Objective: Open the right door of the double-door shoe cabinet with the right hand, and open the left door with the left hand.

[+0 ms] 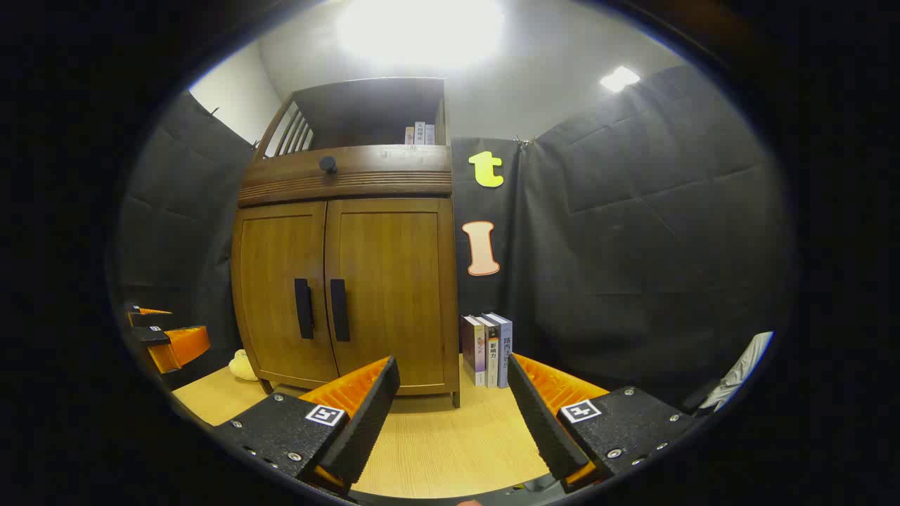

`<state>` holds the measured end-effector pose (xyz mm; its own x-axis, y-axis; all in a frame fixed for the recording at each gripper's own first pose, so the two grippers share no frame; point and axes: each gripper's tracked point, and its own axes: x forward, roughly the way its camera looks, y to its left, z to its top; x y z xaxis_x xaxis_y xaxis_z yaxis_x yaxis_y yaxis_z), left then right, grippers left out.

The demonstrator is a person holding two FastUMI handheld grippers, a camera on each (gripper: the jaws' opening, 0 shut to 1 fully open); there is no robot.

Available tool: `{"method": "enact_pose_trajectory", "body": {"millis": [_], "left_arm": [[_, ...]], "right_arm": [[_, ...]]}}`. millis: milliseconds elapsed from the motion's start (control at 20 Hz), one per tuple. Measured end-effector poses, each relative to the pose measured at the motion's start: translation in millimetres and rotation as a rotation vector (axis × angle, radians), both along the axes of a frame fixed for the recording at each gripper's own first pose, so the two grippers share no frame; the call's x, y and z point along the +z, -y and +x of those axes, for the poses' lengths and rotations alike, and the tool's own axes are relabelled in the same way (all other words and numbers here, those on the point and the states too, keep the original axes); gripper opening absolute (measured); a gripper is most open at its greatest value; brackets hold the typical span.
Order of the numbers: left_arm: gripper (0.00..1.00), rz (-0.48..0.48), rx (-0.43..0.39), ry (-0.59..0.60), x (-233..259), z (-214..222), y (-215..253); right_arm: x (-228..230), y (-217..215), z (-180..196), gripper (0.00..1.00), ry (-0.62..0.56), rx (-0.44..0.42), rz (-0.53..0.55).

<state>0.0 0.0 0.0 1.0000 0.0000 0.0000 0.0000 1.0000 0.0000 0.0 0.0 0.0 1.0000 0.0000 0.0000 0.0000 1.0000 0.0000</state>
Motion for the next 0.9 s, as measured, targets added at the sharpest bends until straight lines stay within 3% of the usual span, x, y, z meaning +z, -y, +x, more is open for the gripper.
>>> {"method": "enact_pose_trajectory", "body": {"millis": [50, 200, 900], "left_arm": [[0.96, -0.001, -0.002, 0.001, 0, 1, 1], [1.00, -0.027, -0.022, -0.001, 1, 7, 9], [0.96, -0.029, -0.033, -0.010, -1, 18, 15]], "right_arm": [[-1, 1, 1, 0.95, -0.003, 0.000, 0.000], [1, -2, 3, 0.95, 0.000, 0.007, -0.004], [-2, -3, 24, 0.95, -0.017, 0.012, 0.021]]}}
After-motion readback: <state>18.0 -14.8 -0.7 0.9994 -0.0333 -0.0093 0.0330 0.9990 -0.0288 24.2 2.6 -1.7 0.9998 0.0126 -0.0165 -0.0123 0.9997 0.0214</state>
